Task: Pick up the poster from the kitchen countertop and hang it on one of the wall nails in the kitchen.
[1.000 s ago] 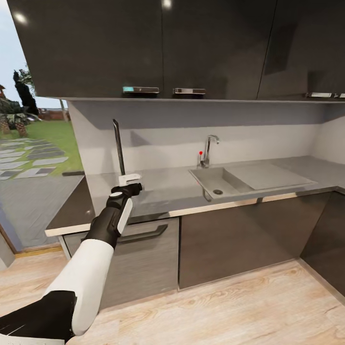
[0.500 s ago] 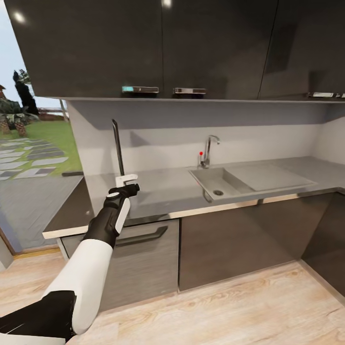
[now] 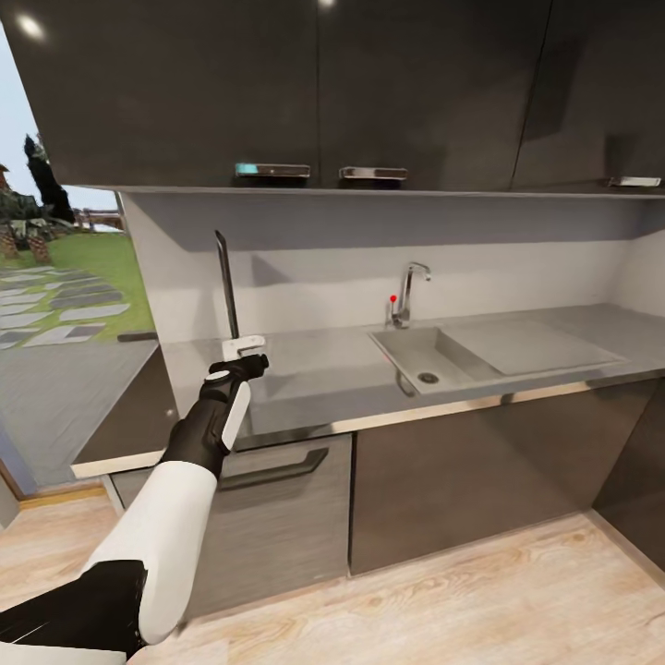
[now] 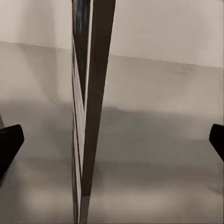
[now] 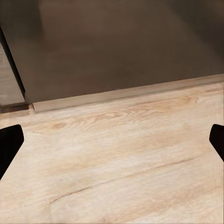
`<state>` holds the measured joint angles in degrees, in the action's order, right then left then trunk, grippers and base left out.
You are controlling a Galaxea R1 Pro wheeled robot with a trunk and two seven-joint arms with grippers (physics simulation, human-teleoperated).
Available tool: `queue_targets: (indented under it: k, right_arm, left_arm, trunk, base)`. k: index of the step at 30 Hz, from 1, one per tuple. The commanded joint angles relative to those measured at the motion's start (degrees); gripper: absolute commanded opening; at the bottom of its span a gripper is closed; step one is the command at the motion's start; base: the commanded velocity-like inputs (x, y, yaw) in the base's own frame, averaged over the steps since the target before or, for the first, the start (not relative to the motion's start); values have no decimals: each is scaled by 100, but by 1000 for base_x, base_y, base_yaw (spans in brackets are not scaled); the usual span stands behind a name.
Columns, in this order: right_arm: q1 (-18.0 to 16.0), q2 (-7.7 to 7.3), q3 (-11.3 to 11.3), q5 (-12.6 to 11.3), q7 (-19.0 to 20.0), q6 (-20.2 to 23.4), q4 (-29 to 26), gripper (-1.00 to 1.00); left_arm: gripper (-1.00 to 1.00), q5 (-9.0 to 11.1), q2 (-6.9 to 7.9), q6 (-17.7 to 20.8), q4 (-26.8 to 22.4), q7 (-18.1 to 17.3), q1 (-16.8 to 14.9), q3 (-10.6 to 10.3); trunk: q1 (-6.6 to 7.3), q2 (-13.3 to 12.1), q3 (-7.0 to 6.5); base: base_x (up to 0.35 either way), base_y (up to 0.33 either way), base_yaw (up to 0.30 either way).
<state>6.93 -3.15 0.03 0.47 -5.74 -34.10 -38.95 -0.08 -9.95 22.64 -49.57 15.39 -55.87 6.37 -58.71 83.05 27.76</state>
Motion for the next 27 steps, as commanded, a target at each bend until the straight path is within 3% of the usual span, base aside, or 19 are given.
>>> queue_targets:
  k: [1, 14, 27]
  right_arm:
    - [2, -1, 6, 8, -23, -2, -8, 100]
    - [2, -1, 6, 15, -23, 0, -8, 100]
    - [2, -1, 6, 6, -23, -7, -8, 100]
  left_arm:
    - [100, 0, -5, 29, -8, 8, -3, 11]
    - [100, 0, -5, 30, -9, 8, -3, 15]
    - [100, 0, -5, 30, -32, 8, -3, 182]
  trunk:
    - [-2, 3, 5]
    - [-2, 3, 5]
    - [-2, 3, 5]
  base:
    - [85, 59, 0]
    - [28, 13, 0]
    - [119, 0, 0]
